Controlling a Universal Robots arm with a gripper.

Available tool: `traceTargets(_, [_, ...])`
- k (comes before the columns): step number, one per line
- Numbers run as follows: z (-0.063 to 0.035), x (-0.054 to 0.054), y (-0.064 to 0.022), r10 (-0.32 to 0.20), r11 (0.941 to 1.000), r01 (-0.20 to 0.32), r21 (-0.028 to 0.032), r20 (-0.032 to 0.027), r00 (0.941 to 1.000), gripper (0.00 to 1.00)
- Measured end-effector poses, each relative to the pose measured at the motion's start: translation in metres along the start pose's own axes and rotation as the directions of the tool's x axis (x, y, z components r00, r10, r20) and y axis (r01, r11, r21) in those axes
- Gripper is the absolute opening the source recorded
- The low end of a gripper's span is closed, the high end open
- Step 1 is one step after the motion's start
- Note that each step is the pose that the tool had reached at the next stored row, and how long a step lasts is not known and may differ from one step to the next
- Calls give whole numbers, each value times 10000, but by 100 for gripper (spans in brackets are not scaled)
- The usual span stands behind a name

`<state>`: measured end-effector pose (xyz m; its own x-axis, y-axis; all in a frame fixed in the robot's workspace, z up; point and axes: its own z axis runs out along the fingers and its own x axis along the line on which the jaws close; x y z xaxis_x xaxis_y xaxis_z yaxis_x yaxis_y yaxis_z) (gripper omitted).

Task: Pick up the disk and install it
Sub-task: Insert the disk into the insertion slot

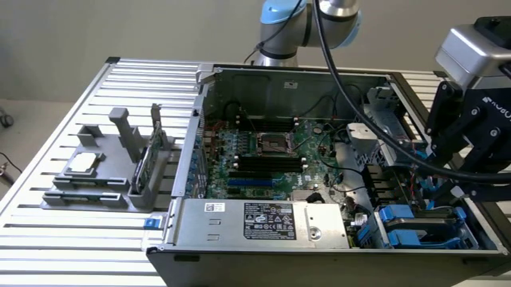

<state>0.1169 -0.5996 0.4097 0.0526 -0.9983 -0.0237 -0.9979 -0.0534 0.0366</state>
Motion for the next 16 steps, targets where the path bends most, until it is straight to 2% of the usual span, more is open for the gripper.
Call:
traceTargets(5, [39,2,-22,-11,10000,11,7,8,10000,41])
traceTargets(8, [55,5,-66,-26,10000,26,11,10,10000,41])
traceTargets(9, [61,5,-82,-32,10000,32,13,15,10000,38])
traceTargets(11, [80,7,-112,-44,10000,44,15,23,10000,26])
traceTargets(12, [93,8,-126,-50,10000,50,15,26,10000,26])
traceTargets(14, [124,11,-154,-60,10000,60,15,28,10000,14])
traceTargets(16, [159,13,-179,-72,10000,72,15,27,10000,11])
